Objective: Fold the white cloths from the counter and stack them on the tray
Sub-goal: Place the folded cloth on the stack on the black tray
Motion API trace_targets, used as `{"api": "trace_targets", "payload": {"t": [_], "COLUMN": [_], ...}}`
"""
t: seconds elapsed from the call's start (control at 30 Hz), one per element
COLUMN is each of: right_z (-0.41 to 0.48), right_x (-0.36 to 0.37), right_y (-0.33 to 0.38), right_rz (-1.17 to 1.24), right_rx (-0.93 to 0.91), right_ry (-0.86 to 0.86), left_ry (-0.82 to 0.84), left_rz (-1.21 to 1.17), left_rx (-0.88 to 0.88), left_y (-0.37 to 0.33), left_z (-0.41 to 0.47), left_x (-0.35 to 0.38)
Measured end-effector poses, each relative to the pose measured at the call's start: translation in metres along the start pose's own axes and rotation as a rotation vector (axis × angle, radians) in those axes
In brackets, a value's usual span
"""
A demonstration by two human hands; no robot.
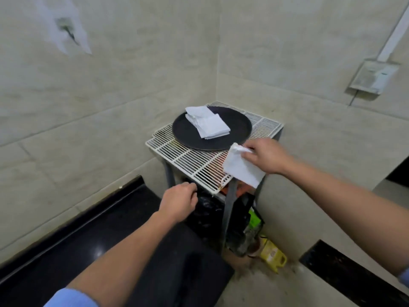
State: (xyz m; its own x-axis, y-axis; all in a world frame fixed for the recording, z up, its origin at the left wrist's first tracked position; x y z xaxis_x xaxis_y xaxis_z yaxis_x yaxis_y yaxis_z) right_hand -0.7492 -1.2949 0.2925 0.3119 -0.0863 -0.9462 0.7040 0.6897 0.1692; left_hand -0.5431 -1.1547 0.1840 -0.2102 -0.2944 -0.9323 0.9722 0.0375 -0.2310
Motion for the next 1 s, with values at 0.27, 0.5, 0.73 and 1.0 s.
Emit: {"api": "trace_targets", "payload": {"t": [0.27,0.5,0.73,1.0], "right_z": [0.167,0.299,0.395,0.450], "right_x": [-0.007,0.020,0.082,0.168], "right_y": [-0.049,-0.071,-0.073,-0.069], "right_rz": [0.031,0.104,0.133,0.191], "right_rx": [-0.158,-0.344,-0.490,-0.404], "right_ry": [-0.043,0.035,0.202,0.333], "left_ry": [-0.164,-0.226,-0.271,-0.294], "left_rz": [0.031,0.114,0.133,0.125], "left_rx": [-0.115,-0.364,-0.529,-0.601], "left_y": [0.021,0.032,0.036,0.038], "left_z": [0.106,0.189,0.199,0.193], "left_x": [0.015,0.042,0.071,0.074]}}
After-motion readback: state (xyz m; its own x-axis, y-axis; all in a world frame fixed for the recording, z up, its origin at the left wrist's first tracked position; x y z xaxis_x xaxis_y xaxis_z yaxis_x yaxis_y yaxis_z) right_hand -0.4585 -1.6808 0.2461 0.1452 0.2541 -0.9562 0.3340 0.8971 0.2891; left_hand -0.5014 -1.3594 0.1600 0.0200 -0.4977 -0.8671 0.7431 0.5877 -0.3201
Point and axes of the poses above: each hand's wrist, its own z-axis towards the middle knuckle, its own x-axis out of the palm, y = z × x, the point moved 3 cm from there along z, towards the middle knuckle, and after that the axes turned 6 degrees about -y, right-handed, at the moved point
